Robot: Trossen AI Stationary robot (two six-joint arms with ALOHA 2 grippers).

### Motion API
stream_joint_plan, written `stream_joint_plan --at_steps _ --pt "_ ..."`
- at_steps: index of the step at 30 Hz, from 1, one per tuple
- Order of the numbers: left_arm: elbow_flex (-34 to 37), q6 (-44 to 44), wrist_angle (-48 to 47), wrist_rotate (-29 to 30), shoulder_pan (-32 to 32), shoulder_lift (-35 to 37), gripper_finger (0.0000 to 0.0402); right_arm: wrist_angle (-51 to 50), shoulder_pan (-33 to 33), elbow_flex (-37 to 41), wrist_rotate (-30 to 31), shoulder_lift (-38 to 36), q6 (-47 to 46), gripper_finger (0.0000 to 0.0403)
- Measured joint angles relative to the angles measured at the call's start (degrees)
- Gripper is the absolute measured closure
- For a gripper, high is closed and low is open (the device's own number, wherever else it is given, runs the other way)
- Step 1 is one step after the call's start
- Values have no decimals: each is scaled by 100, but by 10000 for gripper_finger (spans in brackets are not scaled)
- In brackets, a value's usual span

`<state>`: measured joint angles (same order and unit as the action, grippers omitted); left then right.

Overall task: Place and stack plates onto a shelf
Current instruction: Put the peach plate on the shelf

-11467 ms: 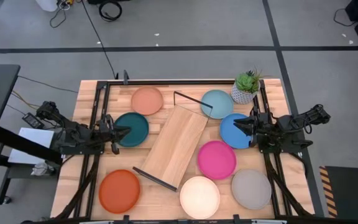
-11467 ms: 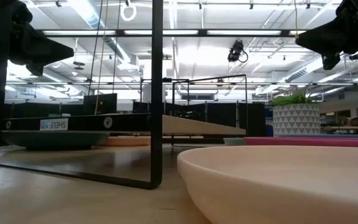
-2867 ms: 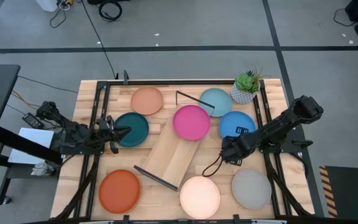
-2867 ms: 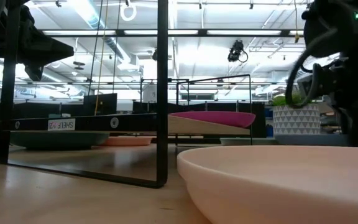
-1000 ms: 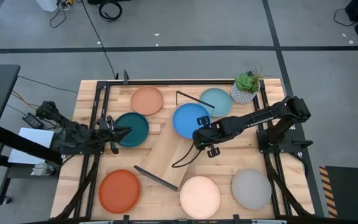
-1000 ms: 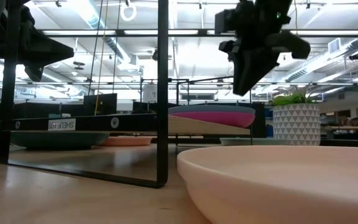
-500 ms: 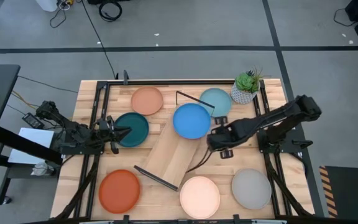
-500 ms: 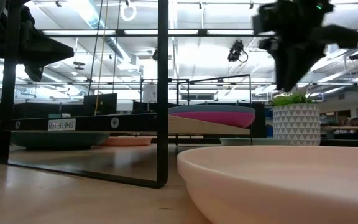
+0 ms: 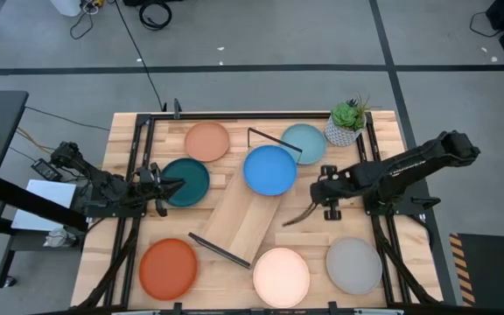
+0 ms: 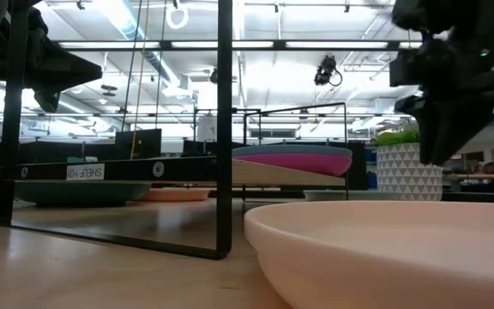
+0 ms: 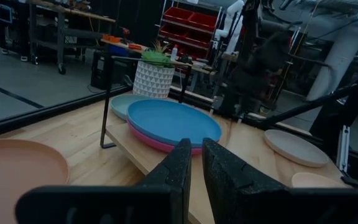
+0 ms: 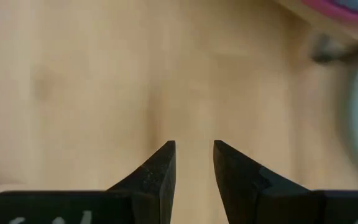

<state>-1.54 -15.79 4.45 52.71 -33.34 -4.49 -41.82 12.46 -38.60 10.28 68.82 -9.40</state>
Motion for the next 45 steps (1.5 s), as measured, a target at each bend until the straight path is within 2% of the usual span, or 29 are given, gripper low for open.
stream_joint_plan --at_steps 9,14,21,29,33,36,41,45 --pt "1 -2 1 2 0 0 356 2040 794 105 -776 684 475 288" --pt "0 132 380 20 0 2 356 2491 1104 103 -981 792 -5 288" --pt "0 262 640 22 0 0 356 2665 1706 103 -21 791 -773 288" --pt "0 441 697 24 0 0 356 2661 1976 17 496 829 -2123 288" --pt "0 443 881 25 0 0 356 2494 2079 -490 482 1255 -2444 288" --pt "0 446 1150 -46 2 2 356 1965 2153 -1111 456 1830 -2589 288" --pt "0 716 1201 -969 2 0 356 1272 2143 -2133 -99 2824 -3023 288" --pt "0 980 1228 -1121 2 0 356 664 2040 -2833 -435 3441 -3387 280"
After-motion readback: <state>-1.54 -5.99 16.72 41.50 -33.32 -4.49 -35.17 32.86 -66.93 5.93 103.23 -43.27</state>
